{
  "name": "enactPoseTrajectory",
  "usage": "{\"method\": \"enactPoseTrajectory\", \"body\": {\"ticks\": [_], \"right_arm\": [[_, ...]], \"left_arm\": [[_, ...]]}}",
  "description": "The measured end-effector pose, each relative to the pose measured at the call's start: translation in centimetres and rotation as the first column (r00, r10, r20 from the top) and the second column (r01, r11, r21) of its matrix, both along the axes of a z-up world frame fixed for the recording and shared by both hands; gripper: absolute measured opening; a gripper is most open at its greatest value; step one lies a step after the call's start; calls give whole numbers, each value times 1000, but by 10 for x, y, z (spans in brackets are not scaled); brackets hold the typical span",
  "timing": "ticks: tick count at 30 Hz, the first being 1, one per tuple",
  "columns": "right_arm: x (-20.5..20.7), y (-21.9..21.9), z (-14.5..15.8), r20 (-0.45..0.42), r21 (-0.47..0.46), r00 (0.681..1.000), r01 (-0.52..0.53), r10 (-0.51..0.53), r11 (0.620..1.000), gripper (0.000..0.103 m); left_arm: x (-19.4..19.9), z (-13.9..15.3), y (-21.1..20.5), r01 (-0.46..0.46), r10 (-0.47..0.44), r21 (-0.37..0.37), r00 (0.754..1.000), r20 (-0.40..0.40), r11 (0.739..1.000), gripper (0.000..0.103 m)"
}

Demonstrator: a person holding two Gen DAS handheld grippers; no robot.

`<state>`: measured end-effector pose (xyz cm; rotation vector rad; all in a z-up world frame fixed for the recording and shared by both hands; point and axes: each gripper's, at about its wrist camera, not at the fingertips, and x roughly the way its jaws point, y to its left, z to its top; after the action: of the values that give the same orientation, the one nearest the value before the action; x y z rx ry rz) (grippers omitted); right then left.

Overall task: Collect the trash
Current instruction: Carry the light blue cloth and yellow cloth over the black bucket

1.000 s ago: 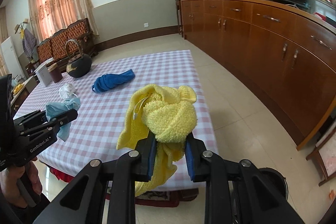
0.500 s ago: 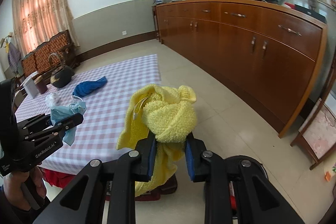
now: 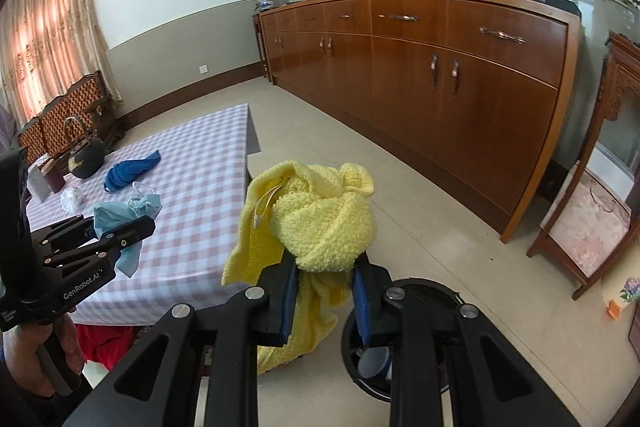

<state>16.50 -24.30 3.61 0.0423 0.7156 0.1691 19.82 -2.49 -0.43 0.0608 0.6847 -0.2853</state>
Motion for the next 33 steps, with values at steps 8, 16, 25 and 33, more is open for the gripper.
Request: {"method": "enactPoseTrajectory", "body": {"ticks": [8, 16, 25, 33], "right_arm": [[-9, -35, -9, -20, -15, 998, 55, -55, 998, 26], [-11, -63, -24, -53, -20, 994, 93, -94, 995, 26], [-9, -95, -50, -105, -16, 986, 130, -131, 991, 26], [-4, -122, -87, -184, -38, 975, 120, -125, 992, 26]], "left_arm": [[5, -5, -41, 86, -86, -4, 996, -15, 996, 27], [8, -19, -75, 155, -155, -7, 987, -49, 988, 27], [8, -43, -114, 230, -229, -3, 969, -96, 973, 27], [16, -74, -147, 300, -297, -14, 936, -187, 954, 27]]}}
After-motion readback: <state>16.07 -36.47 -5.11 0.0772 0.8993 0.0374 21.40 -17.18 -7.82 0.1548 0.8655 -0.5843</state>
